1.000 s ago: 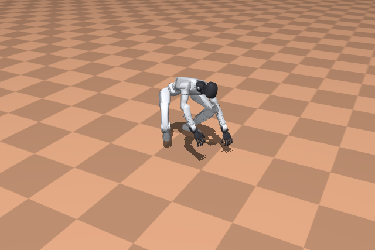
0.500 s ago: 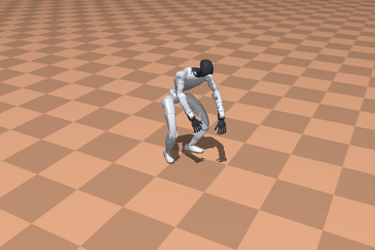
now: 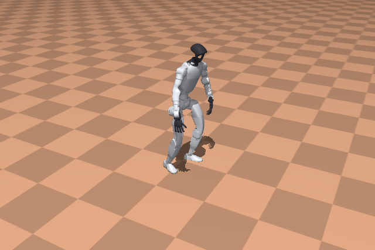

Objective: Static pose

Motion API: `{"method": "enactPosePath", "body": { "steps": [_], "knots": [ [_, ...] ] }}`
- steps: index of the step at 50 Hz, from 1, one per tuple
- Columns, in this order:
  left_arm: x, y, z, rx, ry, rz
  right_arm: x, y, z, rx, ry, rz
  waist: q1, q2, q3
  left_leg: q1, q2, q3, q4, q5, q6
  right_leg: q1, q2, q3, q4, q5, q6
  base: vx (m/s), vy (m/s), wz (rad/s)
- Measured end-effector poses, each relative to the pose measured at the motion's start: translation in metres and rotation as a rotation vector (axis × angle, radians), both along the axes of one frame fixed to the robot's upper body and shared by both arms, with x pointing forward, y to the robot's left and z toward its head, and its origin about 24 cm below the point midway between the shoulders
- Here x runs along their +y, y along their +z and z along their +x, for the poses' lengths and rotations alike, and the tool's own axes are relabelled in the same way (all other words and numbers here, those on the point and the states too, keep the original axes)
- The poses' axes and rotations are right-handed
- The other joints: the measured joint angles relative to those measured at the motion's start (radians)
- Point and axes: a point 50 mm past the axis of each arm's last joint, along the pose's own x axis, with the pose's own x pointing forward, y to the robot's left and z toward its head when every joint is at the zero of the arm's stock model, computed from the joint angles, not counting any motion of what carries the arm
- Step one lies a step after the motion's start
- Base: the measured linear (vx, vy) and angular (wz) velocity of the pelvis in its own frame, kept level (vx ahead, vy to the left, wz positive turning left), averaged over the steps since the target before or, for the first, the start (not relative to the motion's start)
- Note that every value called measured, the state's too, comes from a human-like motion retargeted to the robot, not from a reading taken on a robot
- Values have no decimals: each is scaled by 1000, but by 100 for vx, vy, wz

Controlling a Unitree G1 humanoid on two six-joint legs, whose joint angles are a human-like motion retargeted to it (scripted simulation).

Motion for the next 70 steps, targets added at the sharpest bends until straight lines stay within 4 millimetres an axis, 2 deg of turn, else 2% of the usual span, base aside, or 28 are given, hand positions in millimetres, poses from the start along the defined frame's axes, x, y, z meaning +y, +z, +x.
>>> {"method": "enactPosePath", "body": {
  "steps": [3,8,13,18,22,26,30,35,40,45,50,55,63,70],
  "knots": [
    [12,-12,-38,103,114,-24,-29,-10,-39,57,-172,45,15,4,-12,47,-12,-25,-31,1,-1,57,6,-5,-32,3,-5,12,-2,38],
    [24,-22,-95,247,284,-67,-62,-19,-105,124,-437,121,43,14,-31,121,-24,-60,-91,13,-8,155,24,-18,-111,25,-10,10,-3,32],
    [26,-27,-143,358,425,-110,-76,-24,-160,169,-638,183,67,17,-46,156,-28,-85,-91,7,-19,215,28,-29,-141,32,-7,7,-3,23],
    [22,-29,-180,447,525,-157,-81,-25,-207,197,-793,232,90,20,-71,200,-35,-98,-134,20,-32,277,37,-38,-208,55,-2,4,-1,14],
    [16,-30,-199,493,584,-190,-80,-24,-236,213,-878,261,106,21,-88,238,-44,-102,-181,39,-41,324,42,-44,-266,78,3,0,0,0],
    [11,-30,-210,518,632,-218,-77,-24,-256,230,-935,289,120,19,-99,275,-55,-104,-231,61,-47,365,43,-49,-319,100,6,0,0,0],
    [8,-31,-214,528,665,-240,-73,-24,-270,255,-957,309,134,15,-106,309,-70,-106,-285,87,-50,398,41,-53,-363,120,8,0,0,0],
    [3,-32,-213,529,677,-263,-68,-26,-278,301,-936,326,148,10,-107,345,-90,-110,-359,126,-51,423,34,-62,-405,141,10,0,0,0],
    [0,-35,-199,507,643,-280,-63,-29,-268,341,-850,340,162,11,-104,370,-110,-115,-447,177,-50,425,26,-75,-431,157,11,-1,1,3],
    [0,-36,-170,450,549,-282,-58,-34,-239,359,-711,332,167,21,-100,377,-125,-127,-561,246,-46,390,22,-91,-441,175,10,-6,4,17],
    [-4,-36,-131,376,427,-273,-50,-39,-197,349,-541,289,165,39,-99,309,-128,-149,-584,273,-41,319,21,-107,-437,194,5,-7,5,18],
    [-16,-33,-87,290,305,-269,-35,-41,-142,303,-351,232,158,60,-112,194,-124,-166,-586,296,-36,204,23,-121,-425,218,-5,-7,5,14],
    [-46,-22,-23,166,129,-303,8,-33,-61,205,-48,167,146,89,-156,-23,-116,-181,-592,349,-35,-10,31,-132,-423,272,-27,-5,2,5],
    [-68,-10,10,113,8,-355,45,-20,-13,111,159,145,134,99,-200,-170,-110,-182,-598,389,-42,-145,42,-136,-456,322,-37,-1,0,2]
  ]
}}
